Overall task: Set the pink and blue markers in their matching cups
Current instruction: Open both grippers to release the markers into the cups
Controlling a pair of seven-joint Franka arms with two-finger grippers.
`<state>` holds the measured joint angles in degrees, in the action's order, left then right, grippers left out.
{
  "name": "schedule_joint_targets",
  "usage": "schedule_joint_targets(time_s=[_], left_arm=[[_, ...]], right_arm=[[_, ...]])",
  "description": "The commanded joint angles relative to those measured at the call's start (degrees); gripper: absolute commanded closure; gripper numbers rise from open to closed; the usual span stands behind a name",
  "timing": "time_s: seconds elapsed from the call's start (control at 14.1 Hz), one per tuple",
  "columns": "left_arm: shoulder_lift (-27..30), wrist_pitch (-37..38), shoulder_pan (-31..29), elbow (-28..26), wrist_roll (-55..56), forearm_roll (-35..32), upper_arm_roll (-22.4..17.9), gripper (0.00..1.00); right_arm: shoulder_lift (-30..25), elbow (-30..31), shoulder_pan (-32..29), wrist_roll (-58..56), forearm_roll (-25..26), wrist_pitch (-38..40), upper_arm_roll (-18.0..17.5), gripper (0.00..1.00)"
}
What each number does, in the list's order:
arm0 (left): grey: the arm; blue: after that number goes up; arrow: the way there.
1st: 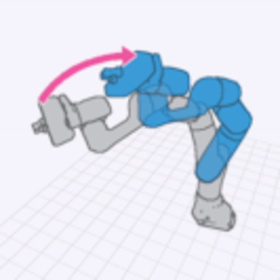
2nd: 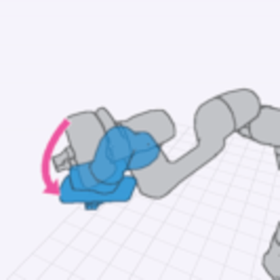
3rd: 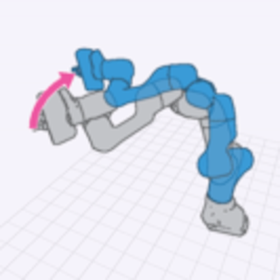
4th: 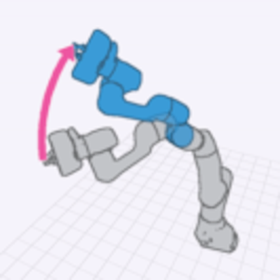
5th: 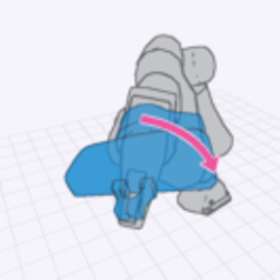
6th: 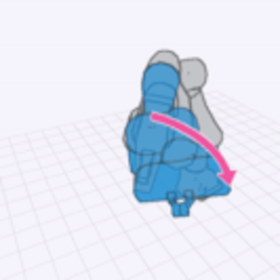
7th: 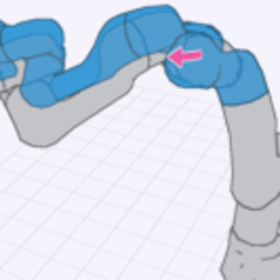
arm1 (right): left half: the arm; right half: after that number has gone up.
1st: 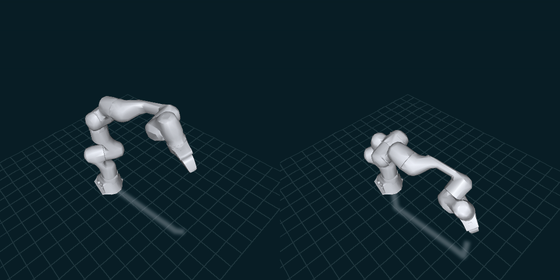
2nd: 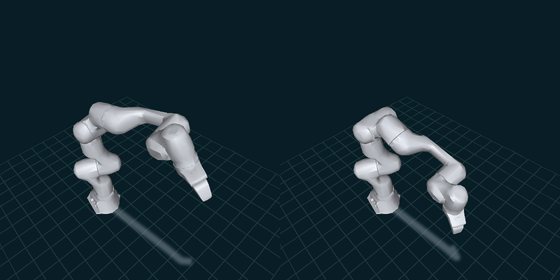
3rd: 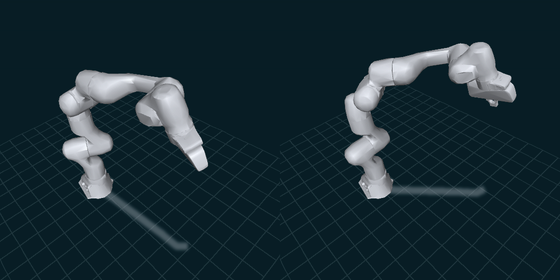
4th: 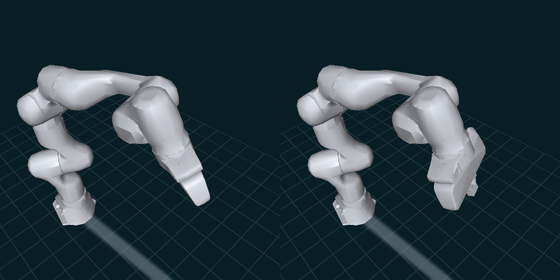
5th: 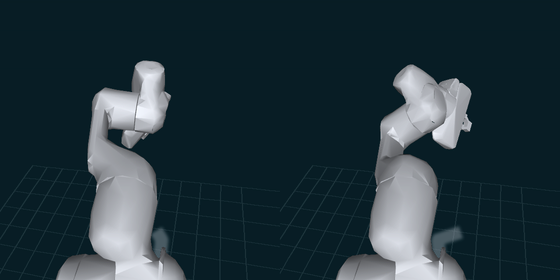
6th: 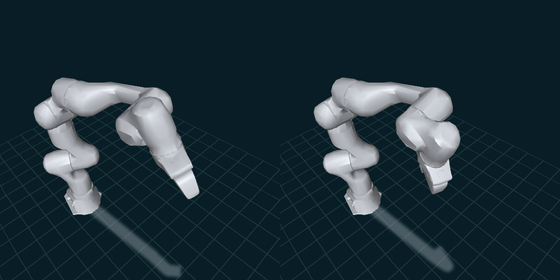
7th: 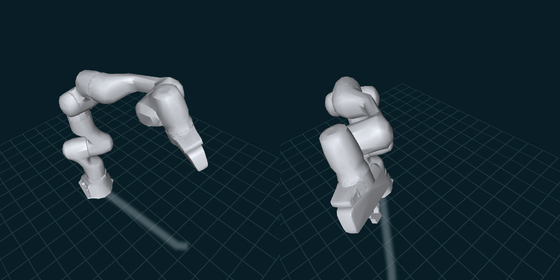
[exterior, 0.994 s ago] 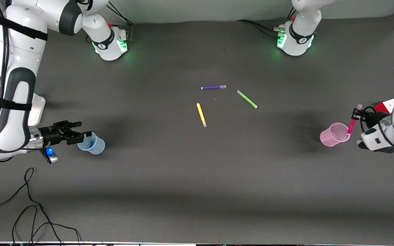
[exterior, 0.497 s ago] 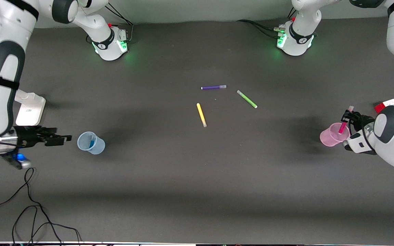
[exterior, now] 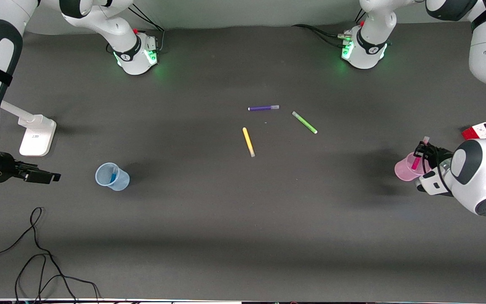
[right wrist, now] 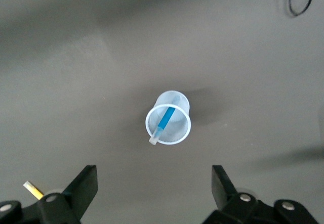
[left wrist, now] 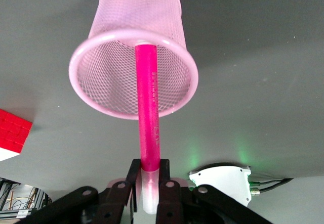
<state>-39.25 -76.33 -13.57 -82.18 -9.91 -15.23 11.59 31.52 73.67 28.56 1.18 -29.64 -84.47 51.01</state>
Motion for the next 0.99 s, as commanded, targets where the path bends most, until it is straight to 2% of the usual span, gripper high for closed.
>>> schedule_joint_targets(time_s=[0.0, 0.07, 0.21, 0.28, 0.36, 0.5, 0.57, 0.64, 0.78, 0.85, 0.92], left_arm=[[-1.4, 1.3, 0.6, 3.1, 0.9, -0.9, -0.2, 0.65], [-1.8, 1.3, 0.6, 3.4, 0.9, -0.9, -0.2, 0.5], [-2.0, 1.1, 0.6, 4.2, 0.8, -1.1, -0.2, 0.06], [-2.0, 1.4, 0.6, 4.8, 0.9, -1.6, -0.2, 0.0], [-1.8, 1.9, 0.9, 5.9, 0.9, -1.9, -0.2, 0.0], [-1.6, 3.6, 2.3, 9.7, 0.9, -3.7, -0.3, 0.0], [-1.5, 5.4, 2.7, 11.9, 0.9, -4.6, -0.3, 0.0], [-1.3, 6.9, 2.7, 14.0, 0.9, -4.6, -0.3, 0.0], [0.3, 10.0, 3.2, 15.3, 1.4, -4.2, 0.2, 0.0], [1.7, 9.3, 4.2, 15.0, 1.4, -3.8, 0.3, 0.0], [3.2, 8.7, 4.1, 14.9, 1.3, -2.8, 0.4, 0.0]], right_arm=[[0.0, -3.0, 0.1, 1.7, 1.8, 0.3, 0.0, 0.0], [-0.2, -3.0, 0.2, 1.7, 1.9, 0.4, -0.1, 0.0], [-0.5, -3.1, 0.9, 1.7, 4.5, 0.4, -0.5, 0.0], [-1.3, -2.7, 3.5, 1.7, 6.4, 0.3, -0.6, 0.0], [-1.9, -2.6, 4.0, 1.8, 6.6, 0.3, -0.9, 0.0], [-4.5, -2.0, 0.9, 1.6, 7.4, 0.6, -5.8, 0.0], [-7.6, -0.6, -1.6, 1.6, 10.4, 0.6, -10.8, 0.0], [-11.2, 1.8, -5.5, 1.7, 15.1, 0.2, -17.3, 0.0], [-20.1, 10.2, -18.5, 1.7, 21.6, -3.7, -35.0, 0.0], [-24.5, 15.7, -23.7, 1.7, 23.4, -6.5, -41.1, 0.0], [-28.4, 21.0, -26.3, 1.7, 24.5, -9.4, -44.4, 0.0]])
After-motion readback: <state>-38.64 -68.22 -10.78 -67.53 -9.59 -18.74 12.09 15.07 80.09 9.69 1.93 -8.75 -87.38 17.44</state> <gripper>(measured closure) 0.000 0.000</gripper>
